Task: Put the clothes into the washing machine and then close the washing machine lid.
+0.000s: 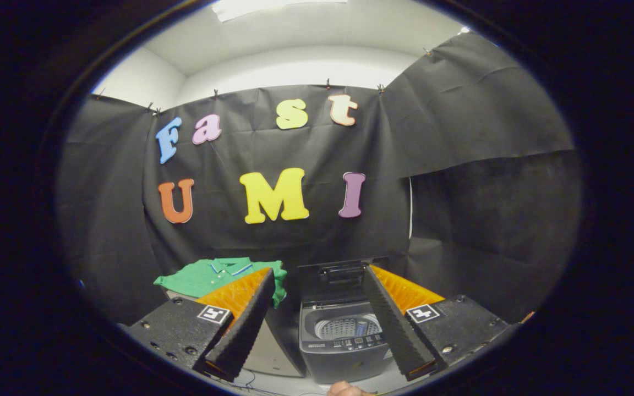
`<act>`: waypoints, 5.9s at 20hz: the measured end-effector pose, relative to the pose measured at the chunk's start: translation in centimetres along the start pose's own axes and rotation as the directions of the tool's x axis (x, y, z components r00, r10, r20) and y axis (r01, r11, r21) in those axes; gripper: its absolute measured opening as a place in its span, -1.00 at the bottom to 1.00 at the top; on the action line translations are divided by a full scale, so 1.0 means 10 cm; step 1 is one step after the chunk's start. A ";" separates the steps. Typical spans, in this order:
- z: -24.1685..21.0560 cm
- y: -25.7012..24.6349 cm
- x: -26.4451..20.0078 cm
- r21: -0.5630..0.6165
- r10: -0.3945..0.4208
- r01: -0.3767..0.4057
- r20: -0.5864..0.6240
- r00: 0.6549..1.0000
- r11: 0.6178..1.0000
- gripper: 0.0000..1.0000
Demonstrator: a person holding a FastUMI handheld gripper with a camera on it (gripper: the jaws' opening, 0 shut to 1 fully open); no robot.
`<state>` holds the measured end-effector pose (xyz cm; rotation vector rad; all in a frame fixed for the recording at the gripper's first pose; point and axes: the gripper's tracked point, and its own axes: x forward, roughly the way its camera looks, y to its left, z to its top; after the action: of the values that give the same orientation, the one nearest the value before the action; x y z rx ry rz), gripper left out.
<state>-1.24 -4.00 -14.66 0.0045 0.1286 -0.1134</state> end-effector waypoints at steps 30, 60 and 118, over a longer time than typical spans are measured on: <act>-0.54 2.31 1.23 -0.041 0.206 -0.218 -0.190 0.960 0.975 1.00; -1.70 3.47 3.32 -0.011 0.106 -0.323 -0.934 0.342 0.946 1.00; -1.31 3.35 3.53 0.178 0.225 -0.225 -0.952 0.208 0.958 -0.84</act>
<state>35.64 25.48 -32.29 0.1004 1.4455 0.2230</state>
